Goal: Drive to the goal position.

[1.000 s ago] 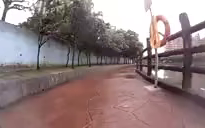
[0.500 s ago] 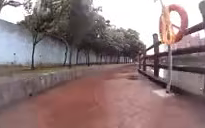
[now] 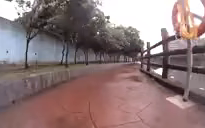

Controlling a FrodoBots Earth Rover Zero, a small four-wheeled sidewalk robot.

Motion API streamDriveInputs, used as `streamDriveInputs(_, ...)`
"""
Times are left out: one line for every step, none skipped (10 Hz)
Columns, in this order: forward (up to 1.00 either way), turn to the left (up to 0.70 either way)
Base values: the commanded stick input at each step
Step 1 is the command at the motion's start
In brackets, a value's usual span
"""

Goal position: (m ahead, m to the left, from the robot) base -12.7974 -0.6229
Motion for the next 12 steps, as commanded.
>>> streamDriveInputs(1.0, 0.0)
streamDriveInputs(1.0, 0.0)
streamDriveInputs(1.0, 0.0)
streamDriveInputs(1.0, 0.0)
streamDriveInputs(1.0, 0.0)
streamDriveInputs(1.0, 0.0)
streamDriveInputs(1.0, 0.0)
streamDriveInputs(1.0, 0.0)
streamDriveInputs(1.0, 0.0)
streamDriveInputs(1.0, 0.0)
streamDriveInputs(1.0, 0.0)
streamDriveInputs(1.0, 0.0)
